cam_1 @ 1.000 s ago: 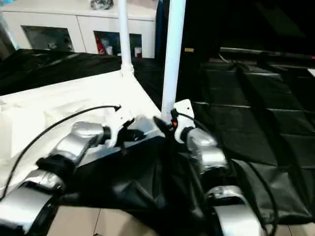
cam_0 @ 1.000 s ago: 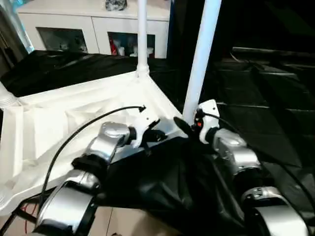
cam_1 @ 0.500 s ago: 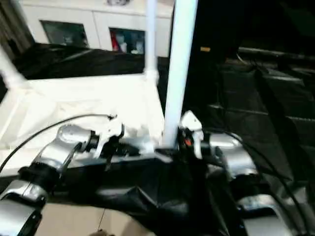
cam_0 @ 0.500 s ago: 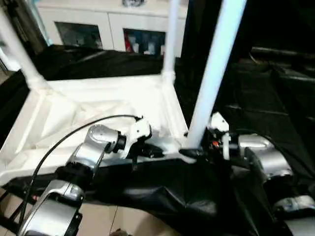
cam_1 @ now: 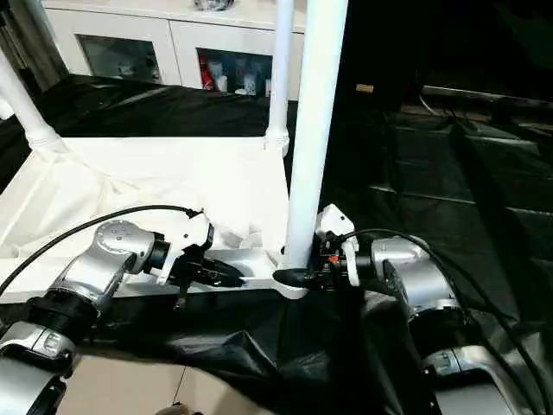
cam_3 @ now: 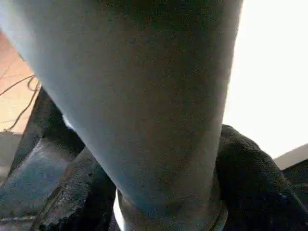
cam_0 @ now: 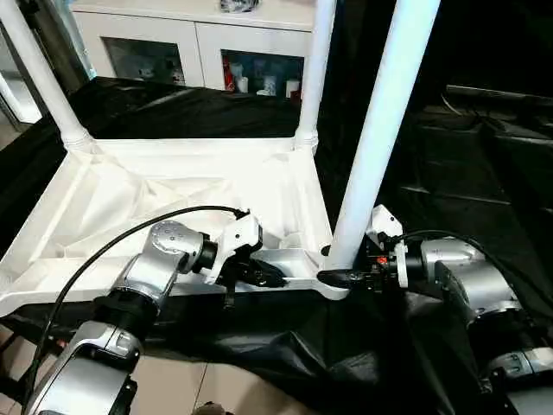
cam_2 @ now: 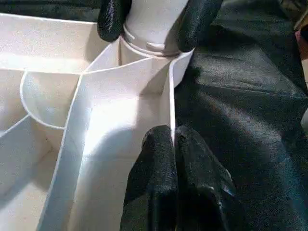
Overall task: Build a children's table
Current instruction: Rotate leg to tighten
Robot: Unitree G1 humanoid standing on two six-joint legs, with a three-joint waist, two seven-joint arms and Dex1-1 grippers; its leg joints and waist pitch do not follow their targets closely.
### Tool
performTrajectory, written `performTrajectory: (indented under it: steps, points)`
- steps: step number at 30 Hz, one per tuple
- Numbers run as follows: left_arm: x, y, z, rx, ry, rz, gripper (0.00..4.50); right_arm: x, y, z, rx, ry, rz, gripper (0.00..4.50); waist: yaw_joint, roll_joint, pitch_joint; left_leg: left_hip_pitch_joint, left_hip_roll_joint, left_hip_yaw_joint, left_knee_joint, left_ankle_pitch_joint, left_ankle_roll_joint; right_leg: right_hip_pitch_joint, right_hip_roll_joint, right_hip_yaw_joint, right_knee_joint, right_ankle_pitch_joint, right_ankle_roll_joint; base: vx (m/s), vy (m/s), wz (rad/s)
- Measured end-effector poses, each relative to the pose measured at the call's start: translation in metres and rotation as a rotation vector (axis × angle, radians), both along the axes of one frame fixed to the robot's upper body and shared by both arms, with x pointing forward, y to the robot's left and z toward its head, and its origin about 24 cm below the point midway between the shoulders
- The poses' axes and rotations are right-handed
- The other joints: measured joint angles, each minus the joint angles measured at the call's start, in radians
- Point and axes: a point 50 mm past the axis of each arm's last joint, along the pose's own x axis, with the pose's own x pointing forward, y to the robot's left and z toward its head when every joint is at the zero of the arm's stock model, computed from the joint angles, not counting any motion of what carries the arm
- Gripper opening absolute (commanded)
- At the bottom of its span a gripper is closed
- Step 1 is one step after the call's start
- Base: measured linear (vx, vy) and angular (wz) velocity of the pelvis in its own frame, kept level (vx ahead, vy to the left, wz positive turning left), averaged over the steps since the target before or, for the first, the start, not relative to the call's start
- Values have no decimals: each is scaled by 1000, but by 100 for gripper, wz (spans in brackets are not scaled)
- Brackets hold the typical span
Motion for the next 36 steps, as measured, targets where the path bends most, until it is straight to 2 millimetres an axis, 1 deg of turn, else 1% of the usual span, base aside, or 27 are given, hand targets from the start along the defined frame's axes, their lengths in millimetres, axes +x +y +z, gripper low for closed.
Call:
performTrajectory:
  steps: [2,4,5,7,11,14,17,18,19,21,24,26,27,30,33,36]
  points:
    - [4,-2,1,-1,-13,44,0,4,3,-2,18,-16,-86,253,-2,0,0,1,0,0,0,0,0,0,0,0,0,0,1,0,0,0]
    - [11,-5,1,11,-31,103,0,10,6,-6,39,-27,-211,251,-10,0,0,2,-1,0,1,0,-1,1,0,1,0,-2,5,0,0,0]
    - [15,-8,0,16,-43,158,0,16,9,-9,49,-34,-311,250,-16,0,0,2,-1,0,1,1,-1,1,0,1,0,-2,5,0,0,0]
    - [23,-14,1,19,-64,237,0,25,15,-12,72,-46,-469,250,-23,-2,1,1,-1,-1,1,2,-4,0,0,1,0,-1,6,0,0,0]
    - [31,-30,0,14,-75,336,0,38,21,-13,75,-62,-698,249,-37,-2,1,1,-2,-1,0,2,-4,1,0,1,-1,-1,6,0,0,0]
    - [37,-41,1,11,-82,411,0,46,31,-13,64,-80,-872,249,-41,-2,1,1,-1,-1,0,2,-4,0,0,1,0,2,2,0,0,0]
    - [38,-49,1,10,-92,443,0,51,35,-12,52,-103,-954,249,-41,-2,1,1,-2,-1,-1,2,-4,0,0,1,-1,2,1,0,0,0]
    - [39,-49,1,9,-93,444,0,51,35,-13,51,-110,-955,249,-41,-2,1,1,-2,-1,-1,2,-4,0,0,1,-1,2,1,0,0,0]
    - [39,-49,1,9,-93,444,0,51,35,-13,53,-115,-955,284,-40,-2,1,1,-2,-1,-1,2,-4,0,0,1,-1,2,2,0,0,0]
    - [38,-49,1,7,-91,433,0,51,36,-12,58,-121,-950,319,-40,-2,1,1,-2,-1,-1,2,-3,0,0,1,-1,2,2,0,0,0]
    - [38,-47,1,10,-88,422,0,50,37,-12,69,-119,-914,327,-43,-2,1,0,-1,-1,-1,2,-3,0,0,1,-1,2,2,0,0,0]
    - [38,-44,2,10,-90,412,0,50,35,-12,62,-126,-871,360,-44,-2,1,0,-1,-1,-1,2,-3,0,0,1,-1,2,2,0,0,0]
    - [38,-42,2,10,-92,405,0,49,33,-11,52,-134,-830,367,-44,-2,1,0,-1,-1,-2,2,-3,0,0,1,-1,2,2,0,0,0]
    - [36,-36,2,11,-95,375,0,44,27,-12,39,-144,-709,367,-44,-2,1,0,-1,-1,-2,2,-3,0,0,1,-1,2,2,0,0,0]
    - [33,-30,2,10,-86,322,0,38,18,-10,21,-153,-578,367,-40,-1,1,0,-1,-1,-2,2,-3,0,0,1,-1,2,2,0,0,0]
    - [29,-26,2,9,-80,268,0,33,14,-6,31,-153,-473,367,-36,-1,1,0,-1,-1,-1,2,-3,0,0,1,0,2,2,0,0,0]
